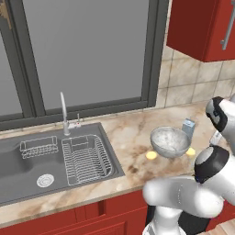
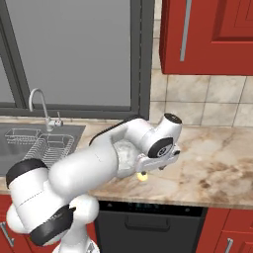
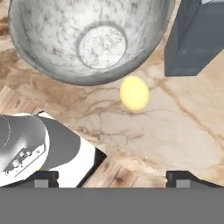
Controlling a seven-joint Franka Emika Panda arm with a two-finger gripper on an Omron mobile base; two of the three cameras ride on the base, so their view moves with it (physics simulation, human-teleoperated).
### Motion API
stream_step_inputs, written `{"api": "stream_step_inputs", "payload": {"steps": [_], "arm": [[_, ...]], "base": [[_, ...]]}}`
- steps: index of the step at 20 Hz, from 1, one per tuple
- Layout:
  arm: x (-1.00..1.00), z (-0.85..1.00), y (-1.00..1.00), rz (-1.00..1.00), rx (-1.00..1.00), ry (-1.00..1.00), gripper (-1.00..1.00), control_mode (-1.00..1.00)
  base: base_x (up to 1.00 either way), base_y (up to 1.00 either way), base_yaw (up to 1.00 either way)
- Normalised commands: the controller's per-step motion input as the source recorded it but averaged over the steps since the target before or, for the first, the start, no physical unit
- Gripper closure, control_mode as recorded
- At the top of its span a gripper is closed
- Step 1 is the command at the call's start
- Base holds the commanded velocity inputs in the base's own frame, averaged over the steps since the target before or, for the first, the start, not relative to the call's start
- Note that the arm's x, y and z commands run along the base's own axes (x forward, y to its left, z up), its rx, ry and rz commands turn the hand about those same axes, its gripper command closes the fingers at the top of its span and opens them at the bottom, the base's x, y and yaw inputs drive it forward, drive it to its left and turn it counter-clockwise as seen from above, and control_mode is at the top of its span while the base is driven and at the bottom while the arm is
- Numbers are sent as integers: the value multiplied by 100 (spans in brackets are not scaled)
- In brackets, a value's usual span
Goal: Gather the eggs and milk located in the vicinity of the sink area and place them right next to the bowl.
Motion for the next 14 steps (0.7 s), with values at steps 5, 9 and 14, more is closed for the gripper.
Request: {"api": "stream_step_inputs", "payload": {"steps": [5, 9, 14], "arm": [[-33, 90, 59, -30, -10, -22, -100, -100], [-22, 99, 99, -27, -18, -25, -100, -100], [-29, 78, 100, -22, -23, -28, -100, -100]], "base": [[0, 0, 0], [0, 0, 0], [0, 0, 0]]}}
